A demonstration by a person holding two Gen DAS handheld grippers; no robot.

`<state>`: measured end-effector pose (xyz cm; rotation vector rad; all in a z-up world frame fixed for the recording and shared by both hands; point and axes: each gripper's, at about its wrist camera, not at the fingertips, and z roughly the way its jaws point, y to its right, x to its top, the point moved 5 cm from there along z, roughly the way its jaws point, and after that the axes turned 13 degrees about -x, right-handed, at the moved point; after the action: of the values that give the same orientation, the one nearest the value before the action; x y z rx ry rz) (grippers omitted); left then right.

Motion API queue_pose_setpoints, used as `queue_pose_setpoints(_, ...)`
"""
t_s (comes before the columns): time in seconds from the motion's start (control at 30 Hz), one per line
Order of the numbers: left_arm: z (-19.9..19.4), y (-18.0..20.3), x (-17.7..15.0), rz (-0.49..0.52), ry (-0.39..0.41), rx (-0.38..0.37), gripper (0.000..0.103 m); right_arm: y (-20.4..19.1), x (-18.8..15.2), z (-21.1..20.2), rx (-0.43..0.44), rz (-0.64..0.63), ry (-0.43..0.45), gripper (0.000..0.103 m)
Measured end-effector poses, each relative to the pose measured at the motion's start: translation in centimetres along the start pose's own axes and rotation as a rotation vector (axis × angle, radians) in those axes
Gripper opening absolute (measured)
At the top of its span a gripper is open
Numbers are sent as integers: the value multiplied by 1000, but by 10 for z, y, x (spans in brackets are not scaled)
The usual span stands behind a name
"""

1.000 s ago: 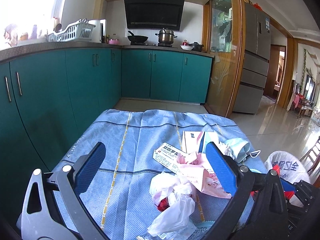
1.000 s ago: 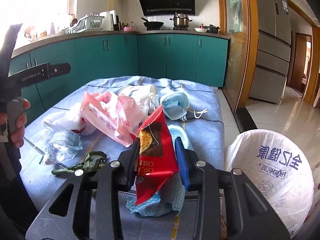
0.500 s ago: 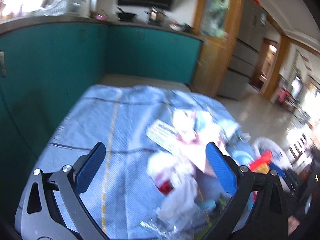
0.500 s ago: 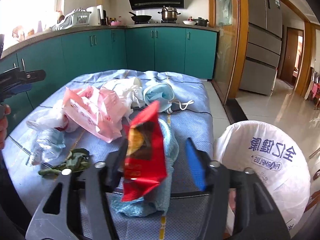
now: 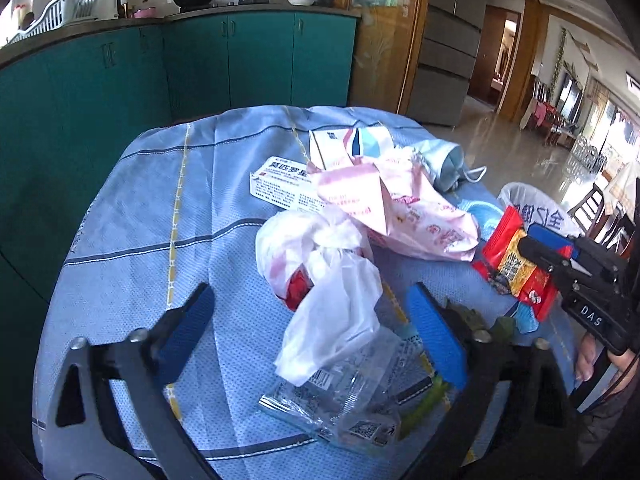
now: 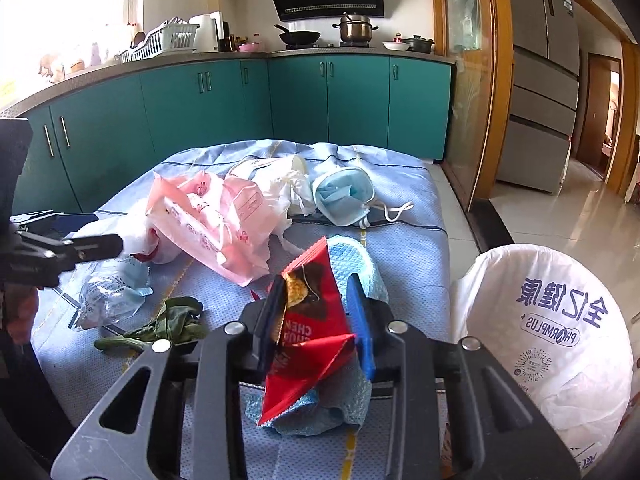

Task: Collect trash
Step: 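Grasp the white plastic bag with the left gripper while the right gripper holds the red bag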

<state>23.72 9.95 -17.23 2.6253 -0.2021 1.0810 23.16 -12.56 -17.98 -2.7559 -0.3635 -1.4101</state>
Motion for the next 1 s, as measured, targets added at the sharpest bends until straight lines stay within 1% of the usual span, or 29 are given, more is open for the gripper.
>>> queue_pose_setpoints(0.03, 2, 0, -1, -2, -11, -6, 74, 0, 0, 1, -2, -2, -1, 35)
queue_pose_setpoints(0.07, 3, -1, -1, -7, -13, -8, 71, -1, 0, 0, -4, -4, -1, 36)
queue_pose_setpoints(0.1, 3, -2, -1, -10, -12, -4, 64, -1, 0, 0, -7, -6, 2, 41)
queue_pose_setpoints(0.13, 2, -3, -1, -11, -11, -1, 55, -1, 0, -1, -13, -6, 6, 45)
queue_pose_setpoints(0.17, 2, -4, -1, -15, -10, 2, 49, 0, 1, -2, -14, -5, 8, 47)
queue_pose_setpoints(0.2, 1, -6, 0, -21, -5, 3, 36, 1, 1, -2, -13, -4, 9, 49)
queue_pose_setpoints(0.23, -1, -7, 0, -28, 3, 4, 26, 1, 1, -2, -12, -2, 11, 51)
queue_pose_setpoints(0.33, -10, -16, 5, -50, 50, 55, 22, 2, -1, -2, -14, -6, 9, 53)
queue_pose_setpoints(0.4, -13, -21, 7, -67, 65, 70, 22, 0, -1, -3, -6, -18, 11, 55)
queue_pose_setpoints(0.43, -14, -24, 8, -76, 69, 71, 22, -1, -2, -4, -1, -26, 12, 58)
queue_pose_setpoints(0.5, -14, -27, 8, -84, 69, 78, 22, -6, -3, -7, 11, -53, 19, 62)
queue_pose_setpoints(0.6, -12, -28, 7, -87, 58, 82, 22, -15, -6, -9, 9, -110, 16, 62)
queue_pose_setpoints(0.67, -11, -27, 5, -87, 52, 85, 22, -20, -10, -5, -18, -153, 3, 62)
queue_pose_setpoints(0.7, -10, -27, 5, -87, 49, 84, 27, -23, -12, -3, -35, -178, 1, 62)
queue_pose_setpoints(0.73, -8, -27, 4, -88, 45, 81, 33, -25, -13, -2, -52, -199, -2, 62)
queue_pose_setpoints(0.77, -7, -27, 4, -89, 44, 80, 36, -27, -14, 0, -62, -212, -8, 62)
queue_pose_setpoints(0.87, -2, -29, 2, -98, 41, 70, 51, -29, -15, -1, -64, -224, -5, 62)
queue_pose_setpoints(0.9, -1, -30, 2, -109, 47, 65, 60, -28, -15, 0, -62, -220, -5, 62)
queue_pose_setpoints(0.93, -1, -32, 2, -120, 52, 59, 66, -27, -15, -1, -60, -217, -5, 58)
queue_pose_setpoints(0.97, 0, -34, 3, -134, 57, 44, 66, -26, -14, -1, -58, -213, -5, 55)
queue_pose_setpoints(1.0, 1, -35, 4, -144, 62, 29, 66, -26, -14, 0, -55, -208, -7, 48)
